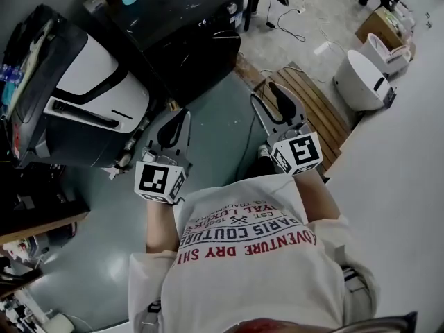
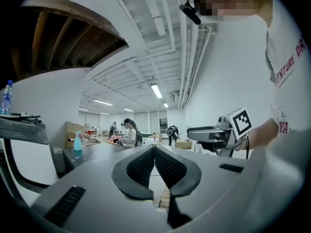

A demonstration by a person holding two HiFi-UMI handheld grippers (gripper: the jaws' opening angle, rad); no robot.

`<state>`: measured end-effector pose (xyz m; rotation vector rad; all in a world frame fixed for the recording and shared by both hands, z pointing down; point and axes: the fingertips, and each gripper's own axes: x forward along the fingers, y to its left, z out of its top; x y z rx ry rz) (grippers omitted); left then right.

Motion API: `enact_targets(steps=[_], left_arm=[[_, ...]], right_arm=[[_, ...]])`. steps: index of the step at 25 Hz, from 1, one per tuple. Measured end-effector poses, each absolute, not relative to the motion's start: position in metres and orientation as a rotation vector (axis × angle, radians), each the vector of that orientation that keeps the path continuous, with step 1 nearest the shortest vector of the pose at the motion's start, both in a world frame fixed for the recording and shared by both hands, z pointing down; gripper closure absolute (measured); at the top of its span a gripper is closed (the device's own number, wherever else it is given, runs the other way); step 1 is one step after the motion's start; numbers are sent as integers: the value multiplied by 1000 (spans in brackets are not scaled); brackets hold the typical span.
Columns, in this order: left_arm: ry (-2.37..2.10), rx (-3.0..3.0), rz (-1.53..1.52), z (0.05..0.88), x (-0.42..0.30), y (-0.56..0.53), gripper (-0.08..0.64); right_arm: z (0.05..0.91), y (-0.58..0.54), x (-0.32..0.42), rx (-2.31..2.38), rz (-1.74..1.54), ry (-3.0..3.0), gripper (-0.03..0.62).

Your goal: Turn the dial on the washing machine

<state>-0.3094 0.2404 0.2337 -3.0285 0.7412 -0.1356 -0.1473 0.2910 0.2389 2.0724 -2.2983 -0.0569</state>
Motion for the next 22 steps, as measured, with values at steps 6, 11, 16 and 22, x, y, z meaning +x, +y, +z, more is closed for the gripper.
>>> enact_targets(steps=[6, 11, 16, 22], left_arm=[[906, -2970, -108, 222, -217, 208, 543], [1080, -2922, -182, 234, -143, 181, 543], [1121, -2950, -158, 243, -91, 172, 543], [1168, -2978, -256, 262, -56, 142, 543]], right_arm=[[241, 239, -49, 1929, -39, -2402, 390], [253, 210, 27, 1815, -3, -2447, 390], [264, 183, 79, 1735, 31, -2464, 390], [281, 147, 117, 1713, 90, -2454, 390]])
